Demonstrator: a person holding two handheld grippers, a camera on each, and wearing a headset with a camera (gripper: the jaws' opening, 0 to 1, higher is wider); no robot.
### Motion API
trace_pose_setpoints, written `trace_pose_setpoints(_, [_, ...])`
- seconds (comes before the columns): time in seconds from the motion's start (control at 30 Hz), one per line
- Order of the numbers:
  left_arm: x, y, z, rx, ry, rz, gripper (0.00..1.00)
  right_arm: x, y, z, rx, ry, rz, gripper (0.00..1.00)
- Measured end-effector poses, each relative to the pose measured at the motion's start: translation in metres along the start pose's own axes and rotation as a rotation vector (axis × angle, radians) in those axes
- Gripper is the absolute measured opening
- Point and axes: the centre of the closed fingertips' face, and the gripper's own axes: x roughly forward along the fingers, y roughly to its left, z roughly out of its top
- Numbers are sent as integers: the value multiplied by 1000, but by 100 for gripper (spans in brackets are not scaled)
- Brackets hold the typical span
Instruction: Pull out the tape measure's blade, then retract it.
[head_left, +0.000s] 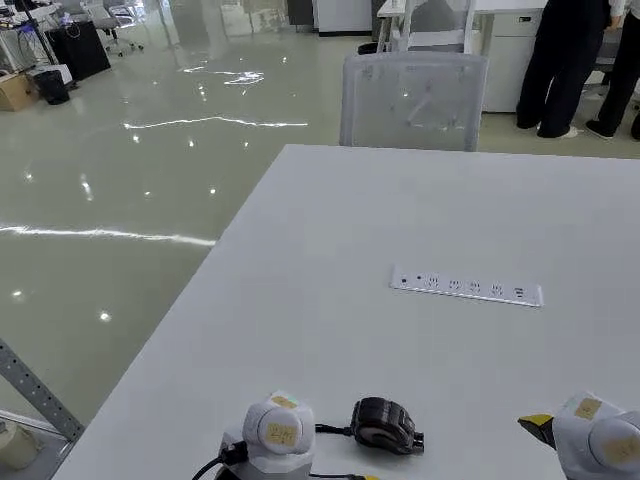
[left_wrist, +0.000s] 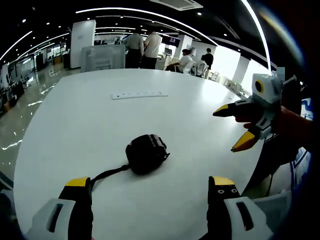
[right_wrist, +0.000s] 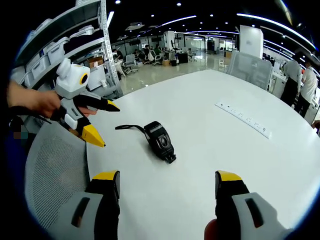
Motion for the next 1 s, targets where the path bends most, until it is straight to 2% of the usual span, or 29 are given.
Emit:
trace_pose_setpoints(0.3, [-15,-5,2,28,-7,-9,94,-23,8,6,29,-29,-22,79])
trace_pose_setpoints(0.73, [-37,-9,4,51,-23,-13,95,-59,13,4,20,-25,-48,85])
trace_pose_setpoints(1.0, [-49,-9,-2,64,-11,-12,96,-77,15,0,24,-16,-68,89])
